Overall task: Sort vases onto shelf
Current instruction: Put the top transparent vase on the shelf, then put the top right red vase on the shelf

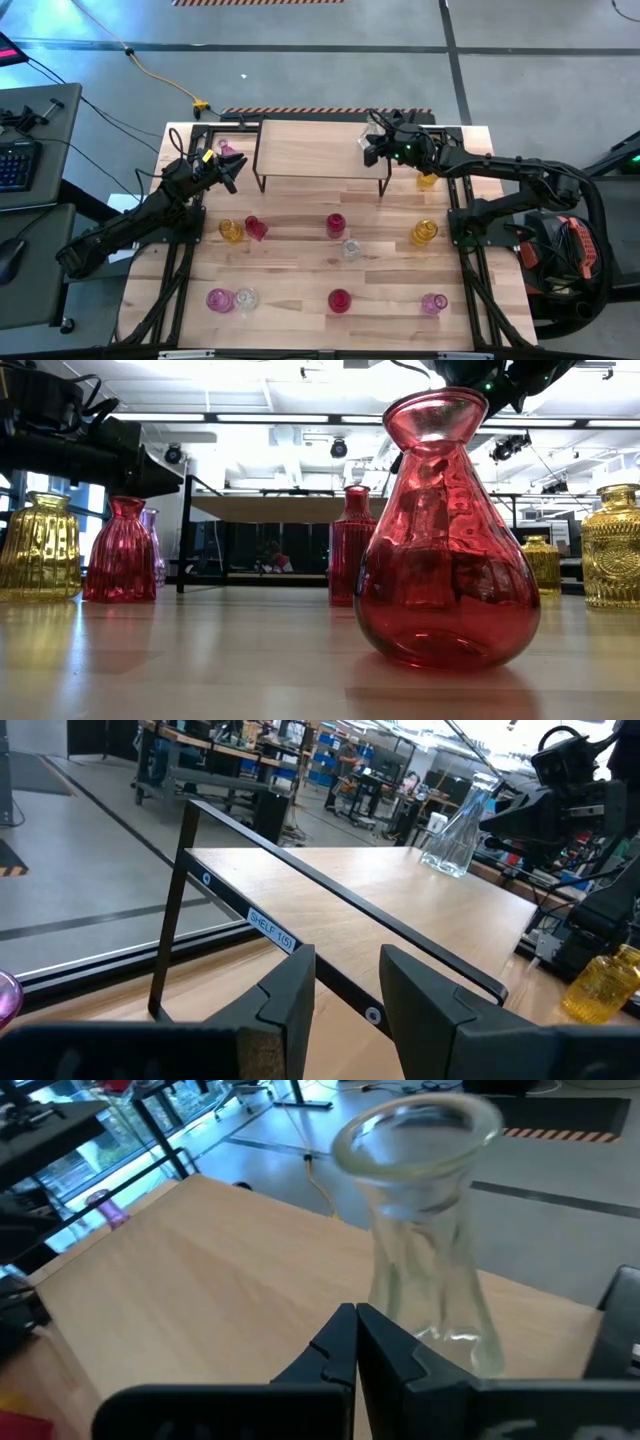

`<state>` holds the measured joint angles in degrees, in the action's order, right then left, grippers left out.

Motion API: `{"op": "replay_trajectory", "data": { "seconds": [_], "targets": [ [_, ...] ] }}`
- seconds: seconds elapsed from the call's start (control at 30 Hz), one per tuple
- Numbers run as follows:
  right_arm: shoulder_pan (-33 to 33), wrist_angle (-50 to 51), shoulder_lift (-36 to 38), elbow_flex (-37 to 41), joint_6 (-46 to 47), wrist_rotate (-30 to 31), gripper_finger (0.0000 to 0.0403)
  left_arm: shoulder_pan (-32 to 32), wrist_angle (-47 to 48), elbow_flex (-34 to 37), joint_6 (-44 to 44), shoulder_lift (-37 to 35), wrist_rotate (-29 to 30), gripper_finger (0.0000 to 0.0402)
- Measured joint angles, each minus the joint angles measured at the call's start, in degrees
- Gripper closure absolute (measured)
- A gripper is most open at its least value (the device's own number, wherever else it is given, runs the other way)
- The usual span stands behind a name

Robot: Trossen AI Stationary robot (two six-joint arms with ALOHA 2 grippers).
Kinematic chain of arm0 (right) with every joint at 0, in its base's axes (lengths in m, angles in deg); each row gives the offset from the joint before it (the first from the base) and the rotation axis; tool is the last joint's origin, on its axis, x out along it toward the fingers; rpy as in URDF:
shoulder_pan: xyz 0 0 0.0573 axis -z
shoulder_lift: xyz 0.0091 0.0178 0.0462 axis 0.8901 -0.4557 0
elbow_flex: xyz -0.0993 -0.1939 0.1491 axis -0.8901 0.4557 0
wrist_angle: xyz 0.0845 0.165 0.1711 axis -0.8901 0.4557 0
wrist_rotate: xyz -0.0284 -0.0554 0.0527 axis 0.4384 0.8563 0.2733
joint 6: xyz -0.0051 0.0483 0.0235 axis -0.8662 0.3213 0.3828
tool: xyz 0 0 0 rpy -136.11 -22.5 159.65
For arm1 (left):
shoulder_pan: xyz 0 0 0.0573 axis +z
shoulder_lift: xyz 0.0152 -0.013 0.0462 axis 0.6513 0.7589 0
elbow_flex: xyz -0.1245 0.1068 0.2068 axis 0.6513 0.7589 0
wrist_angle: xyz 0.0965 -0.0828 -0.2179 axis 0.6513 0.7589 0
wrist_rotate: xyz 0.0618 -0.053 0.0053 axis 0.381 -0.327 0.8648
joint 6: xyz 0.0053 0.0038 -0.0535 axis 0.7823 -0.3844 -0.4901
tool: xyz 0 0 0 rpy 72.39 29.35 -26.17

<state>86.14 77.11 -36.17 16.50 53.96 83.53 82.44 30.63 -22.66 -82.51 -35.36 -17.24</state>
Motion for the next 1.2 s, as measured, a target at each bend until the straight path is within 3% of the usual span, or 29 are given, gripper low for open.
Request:
{"op": "replay_trajectory", "data": {
  "seconds": [0.77, 0.83, 1.07, 1.2],
  "targets": [
    [-10.1, -11.7, 0.2, 0.0, 1.1, -0.9, 0.0403, 0.0, -1.3, 0.0, -9.2, 0.0, -0.7, 0.0294],
    [-11.1, -12.4, 0.2, 0.0, 1.1, -0.9, 0.0403, 0.0, -3.0, 0.0, -10.7, 0.0, -4.4, 0.0294],
    [-13.1, -12.7, 0.2, 0.0, 1.6, 0.6, 0.0403, 0.0, -5.4, -3.6, -14.1, 0.0, -26.0, 0.0294],
    [-13.7, -12.9, 0.2, 0.0, 2.1, 2.4, 0.0403, 0.0, -5.4, -7.5, -14.1, 0.0, -31.8, 0.0294]
  ]
}}
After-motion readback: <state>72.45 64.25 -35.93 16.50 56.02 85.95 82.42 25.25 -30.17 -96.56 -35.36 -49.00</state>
